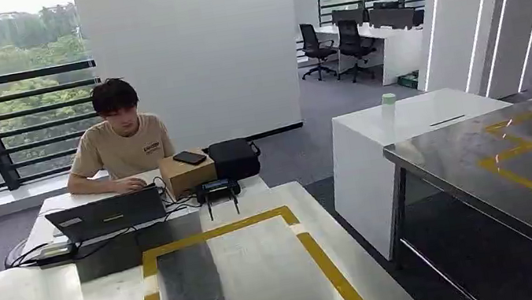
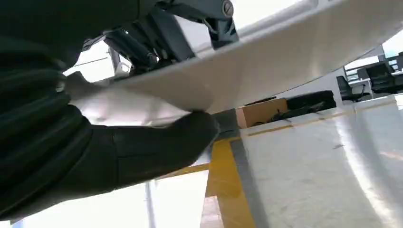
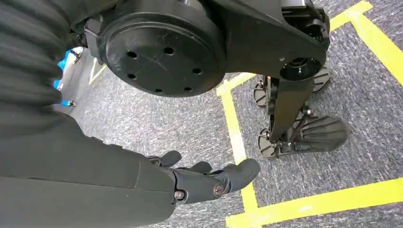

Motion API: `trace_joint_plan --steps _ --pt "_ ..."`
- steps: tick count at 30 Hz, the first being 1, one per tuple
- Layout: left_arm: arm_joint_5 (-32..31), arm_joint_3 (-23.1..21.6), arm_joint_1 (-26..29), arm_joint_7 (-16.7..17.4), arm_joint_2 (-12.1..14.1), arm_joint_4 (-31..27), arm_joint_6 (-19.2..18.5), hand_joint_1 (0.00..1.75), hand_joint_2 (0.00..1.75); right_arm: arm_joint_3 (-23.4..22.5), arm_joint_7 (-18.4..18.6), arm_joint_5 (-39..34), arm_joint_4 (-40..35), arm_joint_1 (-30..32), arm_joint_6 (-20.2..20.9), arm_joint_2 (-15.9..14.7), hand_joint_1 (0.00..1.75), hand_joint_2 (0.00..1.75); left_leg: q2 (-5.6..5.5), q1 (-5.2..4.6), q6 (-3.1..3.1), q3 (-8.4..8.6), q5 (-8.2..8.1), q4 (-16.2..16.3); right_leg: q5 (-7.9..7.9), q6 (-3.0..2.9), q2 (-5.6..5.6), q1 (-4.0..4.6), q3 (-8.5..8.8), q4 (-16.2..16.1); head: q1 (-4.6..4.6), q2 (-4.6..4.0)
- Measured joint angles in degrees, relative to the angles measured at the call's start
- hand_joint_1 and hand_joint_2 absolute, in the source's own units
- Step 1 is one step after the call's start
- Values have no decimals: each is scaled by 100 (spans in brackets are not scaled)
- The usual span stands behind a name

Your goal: Take the parts from the cabinet and place them on the table.

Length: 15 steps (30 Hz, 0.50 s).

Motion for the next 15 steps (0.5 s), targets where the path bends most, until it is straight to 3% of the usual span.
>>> trace_joint_plan --steps 4,5,11,15 --pt "-118 -131 -3 382 22 -94 -11 0 175 0 -83 0 0 -3 0 0 0 0 -7 3 -12 3 8 -12 -4 -7 -9 1 0 2 0 0" --pt "-83 -131 -20 501 28 -74 -101 0 0 0 -81 0 0 -3 0 0 0 0 -7 3 -19 7 12 -16 -4 -7 -9 1 0 4 0 0" --pt "-6 -197 -157 1192 90 144 -831 0 0 0 -41 -4 0 -4 0 9 0 0 -8 3 -30 14 18 -26 -9 -15 -12 1 -1 11 0 0" --pt "-24 -245 -127 1456 107 221 -1060 0 0 -4 -42 -15 0 -4 0 9 0 0 -9 3 -32 14 20 -29 -12 -20 -19 2 1 12 0 0"
